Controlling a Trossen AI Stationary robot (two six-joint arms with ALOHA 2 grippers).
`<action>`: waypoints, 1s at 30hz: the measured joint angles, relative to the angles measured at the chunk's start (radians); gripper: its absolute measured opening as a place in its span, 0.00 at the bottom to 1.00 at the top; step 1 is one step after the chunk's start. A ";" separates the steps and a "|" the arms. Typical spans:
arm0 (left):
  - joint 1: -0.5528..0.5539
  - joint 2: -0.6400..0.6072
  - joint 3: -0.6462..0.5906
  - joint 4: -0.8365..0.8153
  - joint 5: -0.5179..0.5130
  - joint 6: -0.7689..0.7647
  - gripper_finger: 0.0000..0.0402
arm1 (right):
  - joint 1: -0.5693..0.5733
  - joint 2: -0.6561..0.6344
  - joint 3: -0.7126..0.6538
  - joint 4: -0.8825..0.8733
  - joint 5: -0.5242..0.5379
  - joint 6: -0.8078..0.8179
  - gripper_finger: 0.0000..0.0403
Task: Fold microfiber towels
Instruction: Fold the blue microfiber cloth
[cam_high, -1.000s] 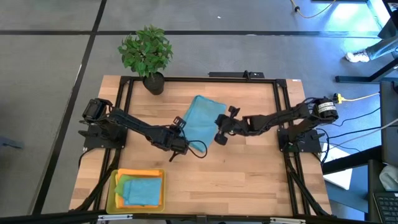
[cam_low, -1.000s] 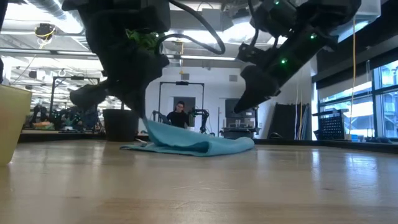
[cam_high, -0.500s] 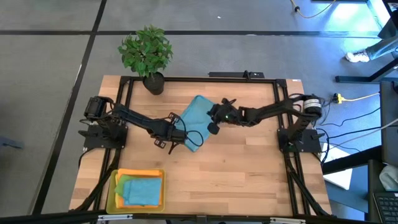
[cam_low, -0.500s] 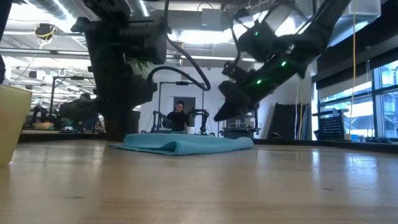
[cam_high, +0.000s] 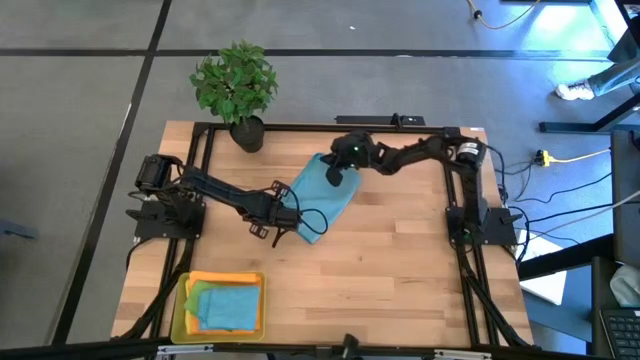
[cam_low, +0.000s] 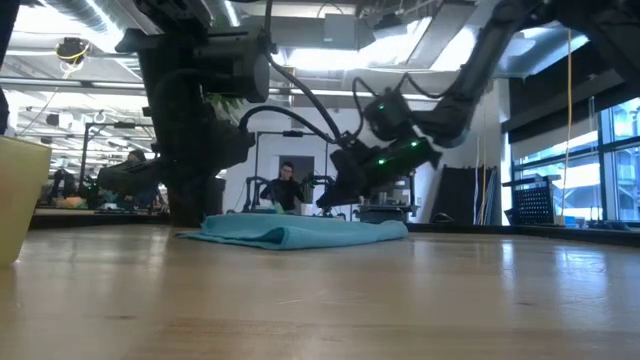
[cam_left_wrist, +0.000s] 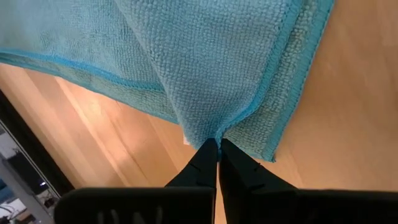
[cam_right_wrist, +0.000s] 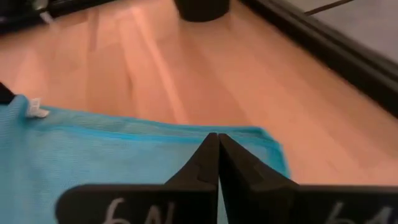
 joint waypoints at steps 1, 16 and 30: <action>0.000 0.000 0.000 0.000 0.000 -0.006 0.00 | 0.000 0.013 0.027 -0.024 -0.011 -0.005 0.01; 0.000 0.000 0.000 -0.002 0.059 -0.033 0.00 | 0.001 0.065 0.259 -0.475 0.132 0.027 0.02; 0.000 0.000 0.000 -0.004 0.061 -0.033 0.00 | -0.022 0.065 0.418 -0.933 0.213 0.005 0.01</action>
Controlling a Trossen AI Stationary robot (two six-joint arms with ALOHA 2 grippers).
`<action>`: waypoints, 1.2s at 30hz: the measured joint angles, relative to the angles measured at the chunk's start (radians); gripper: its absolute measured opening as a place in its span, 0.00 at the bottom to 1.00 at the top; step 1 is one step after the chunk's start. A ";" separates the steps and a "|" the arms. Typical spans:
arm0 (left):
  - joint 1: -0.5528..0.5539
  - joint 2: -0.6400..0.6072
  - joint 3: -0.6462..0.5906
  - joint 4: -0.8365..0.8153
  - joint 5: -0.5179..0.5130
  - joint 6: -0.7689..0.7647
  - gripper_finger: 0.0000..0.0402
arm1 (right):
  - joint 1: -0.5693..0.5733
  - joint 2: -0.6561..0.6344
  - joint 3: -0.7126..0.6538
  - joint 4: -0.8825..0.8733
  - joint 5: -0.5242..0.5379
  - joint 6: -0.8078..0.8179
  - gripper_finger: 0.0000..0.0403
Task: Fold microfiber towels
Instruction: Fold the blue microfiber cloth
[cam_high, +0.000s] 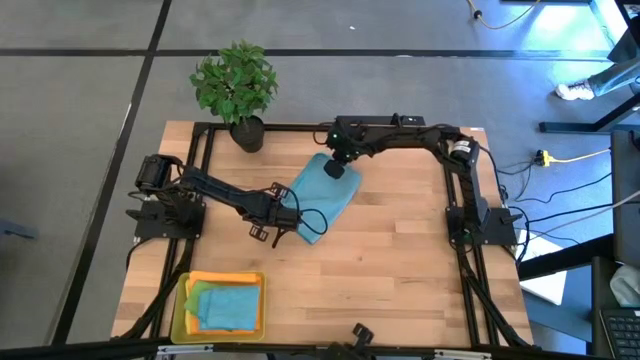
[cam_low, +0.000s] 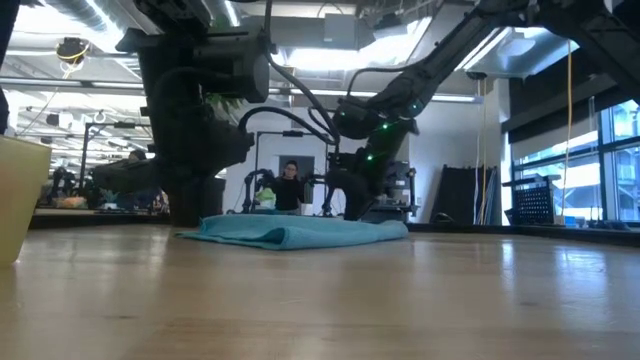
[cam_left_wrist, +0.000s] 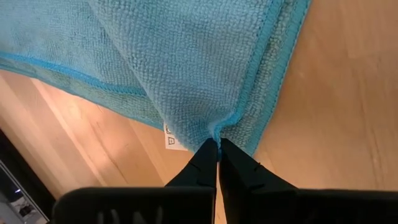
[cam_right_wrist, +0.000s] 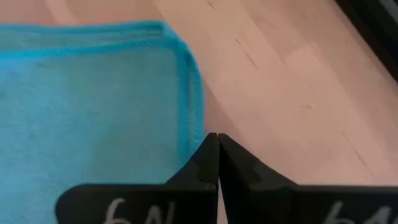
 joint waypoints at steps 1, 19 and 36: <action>0.000 0.000 0.000 -0.001 0.000 0.000 0.00 | -0.002 0.000 0.005 -0.017 0.001 -0.006 0.01; 0.000 0.000 0.000 -0.005 0.000 -0.003 0.00 | 0.001 -0.010 -0.016 -0.123 -0.063 -0.126 0.00; 0.001 -0.023 0.003 -0.011 -0.171 -0.016 0.10 | 0.021 -0.008 -0.018 -0.149 0.057 -0.107 0.00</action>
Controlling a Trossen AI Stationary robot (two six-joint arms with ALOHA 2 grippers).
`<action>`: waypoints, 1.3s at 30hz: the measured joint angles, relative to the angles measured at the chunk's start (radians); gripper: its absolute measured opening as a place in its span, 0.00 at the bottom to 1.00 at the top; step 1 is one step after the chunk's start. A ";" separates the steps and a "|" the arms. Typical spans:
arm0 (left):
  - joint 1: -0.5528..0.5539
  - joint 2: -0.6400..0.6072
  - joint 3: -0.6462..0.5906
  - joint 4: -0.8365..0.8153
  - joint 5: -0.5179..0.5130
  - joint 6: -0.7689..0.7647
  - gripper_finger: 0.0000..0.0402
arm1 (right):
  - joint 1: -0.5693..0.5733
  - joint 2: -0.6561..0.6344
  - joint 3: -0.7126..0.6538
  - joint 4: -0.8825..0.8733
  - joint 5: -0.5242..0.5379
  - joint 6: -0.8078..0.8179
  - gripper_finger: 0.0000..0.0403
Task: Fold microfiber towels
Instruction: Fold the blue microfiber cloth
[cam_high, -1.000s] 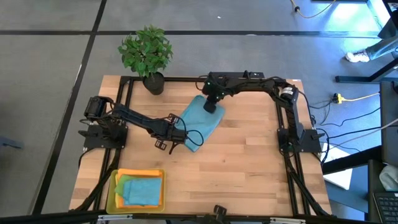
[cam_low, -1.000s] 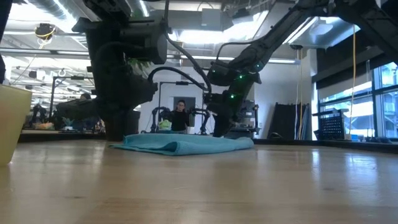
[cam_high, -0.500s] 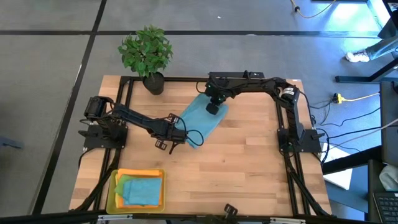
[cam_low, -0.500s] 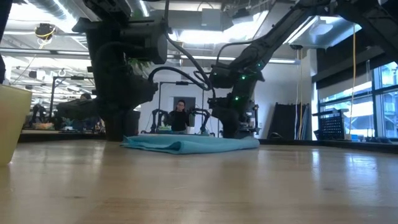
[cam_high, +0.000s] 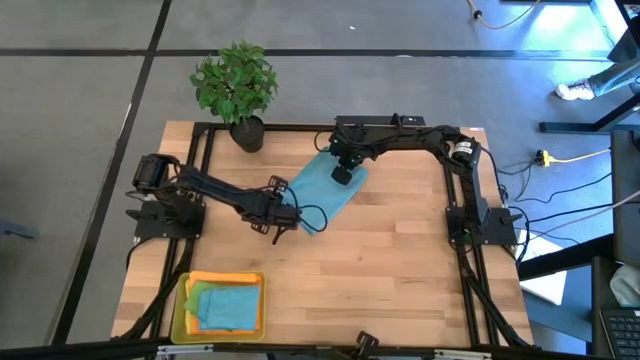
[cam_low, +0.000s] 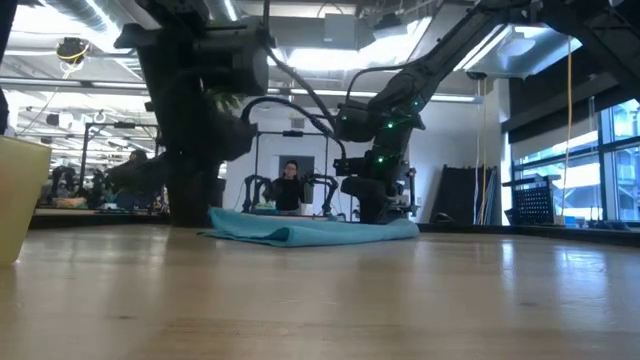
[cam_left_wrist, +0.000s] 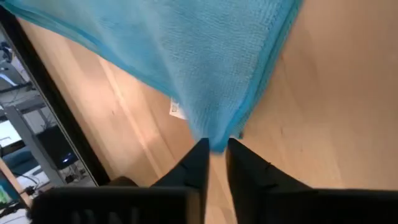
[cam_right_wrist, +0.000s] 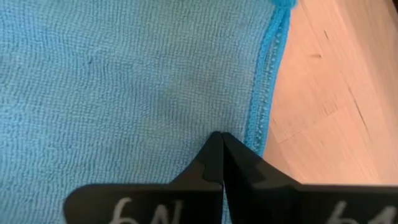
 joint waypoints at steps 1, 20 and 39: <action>0.000 -0.008 0.000 -0.001 0.000 -0.004 0.13 | 0.000 0.000 0.000 0.000 0.000 -0.002 0.00; -0.004 -0.070 0.001 -0.026 0.013 -0.058 0.33 | 0.184 -0.164 -0.004 -0.063 0.168 -0.019 0.02; -0.085 -0.470 -0.233 0.542 0.436 -0.118 0.31 | 0.541 -0.162 -0.329 0.566 -0.024 0.004 0.02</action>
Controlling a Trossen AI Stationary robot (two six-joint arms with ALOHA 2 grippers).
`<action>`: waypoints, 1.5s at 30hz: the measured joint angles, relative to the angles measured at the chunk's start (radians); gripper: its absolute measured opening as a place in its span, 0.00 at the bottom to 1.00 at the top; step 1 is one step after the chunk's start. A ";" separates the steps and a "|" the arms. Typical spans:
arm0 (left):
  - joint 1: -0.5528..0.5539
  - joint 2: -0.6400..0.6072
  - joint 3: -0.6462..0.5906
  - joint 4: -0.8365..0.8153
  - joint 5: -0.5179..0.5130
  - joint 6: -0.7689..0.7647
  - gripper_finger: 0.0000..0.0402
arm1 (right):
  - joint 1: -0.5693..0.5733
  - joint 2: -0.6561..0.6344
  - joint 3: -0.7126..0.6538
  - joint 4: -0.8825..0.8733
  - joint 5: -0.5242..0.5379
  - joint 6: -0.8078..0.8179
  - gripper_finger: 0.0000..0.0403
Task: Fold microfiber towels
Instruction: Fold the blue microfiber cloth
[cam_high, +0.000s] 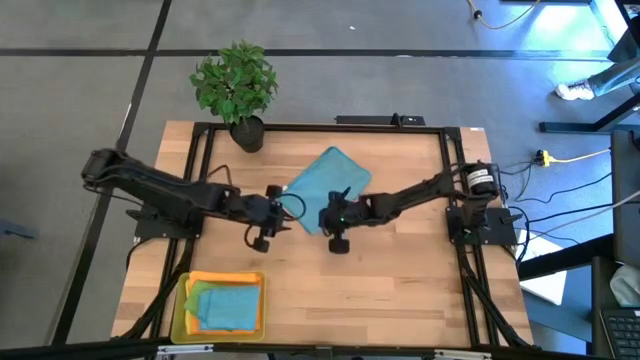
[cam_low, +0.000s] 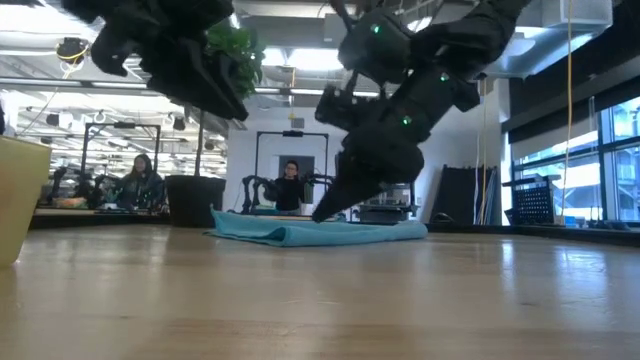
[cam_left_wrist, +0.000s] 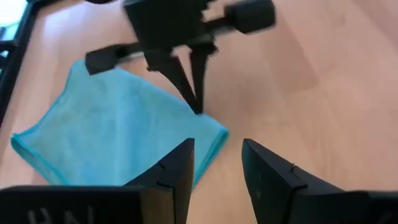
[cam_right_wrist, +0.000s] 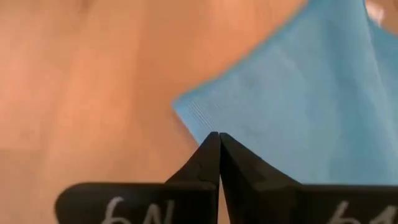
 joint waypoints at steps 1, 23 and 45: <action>0.000 -0.013 -0.017 0.026 0.000 -0.018 0.31 | 0.010 0.000 0.001 0.016 0.001 -0.004 0.03; -0.108 -0.051 -0.183 0.423 0.004 -0.049 0.31 | 0.099 0.038 0.014 0.089 0.194 -0.210 0.58; -0.108 -0.051 -0.182 0.448 0.003 -0.046 0.31 | 0.068 0.155 0.064 0.127 0.184 -0.235 0.57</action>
